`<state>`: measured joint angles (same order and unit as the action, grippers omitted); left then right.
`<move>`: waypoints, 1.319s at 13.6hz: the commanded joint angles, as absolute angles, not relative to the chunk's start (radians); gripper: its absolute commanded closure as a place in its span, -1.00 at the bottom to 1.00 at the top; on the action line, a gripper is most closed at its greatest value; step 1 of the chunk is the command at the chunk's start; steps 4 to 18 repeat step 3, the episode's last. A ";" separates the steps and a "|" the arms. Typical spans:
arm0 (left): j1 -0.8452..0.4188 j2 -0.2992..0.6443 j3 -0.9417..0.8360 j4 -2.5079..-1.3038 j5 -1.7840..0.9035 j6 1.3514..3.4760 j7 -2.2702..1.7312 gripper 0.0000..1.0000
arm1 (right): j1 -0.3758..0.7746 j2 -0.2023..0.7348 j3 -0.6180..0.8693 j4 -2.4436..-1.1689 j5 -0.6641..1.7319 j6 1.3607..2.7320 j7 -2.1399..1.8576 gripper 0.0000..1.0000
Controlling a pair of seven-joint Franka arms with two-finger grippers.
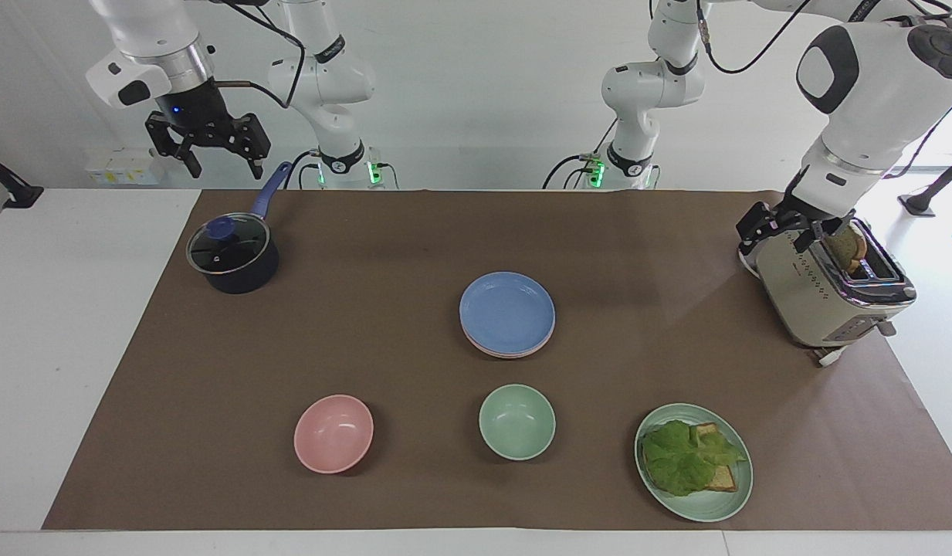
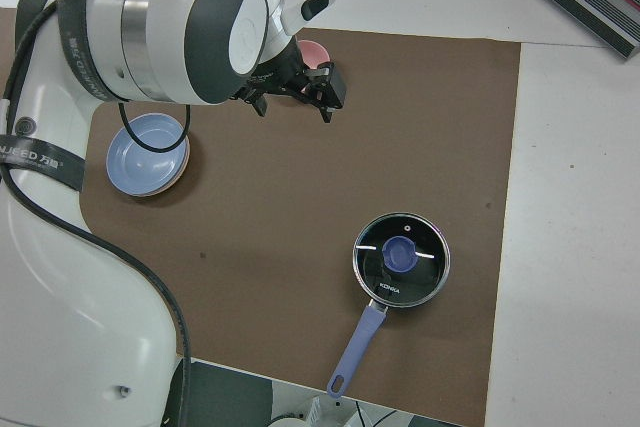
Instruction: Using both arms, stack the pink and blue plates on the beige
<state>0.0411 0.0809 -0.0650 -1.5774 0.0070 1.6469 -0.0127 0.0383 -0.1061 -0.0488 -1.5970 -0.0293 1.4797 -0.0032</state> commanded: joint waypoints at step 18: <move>0.040 0.055 -0.064 -1.601 0.020 1.641 -0.005 -1.00 | 0.028 -0.115 -0.040 -1.592 -0.009 1.459 -0.006 -1.00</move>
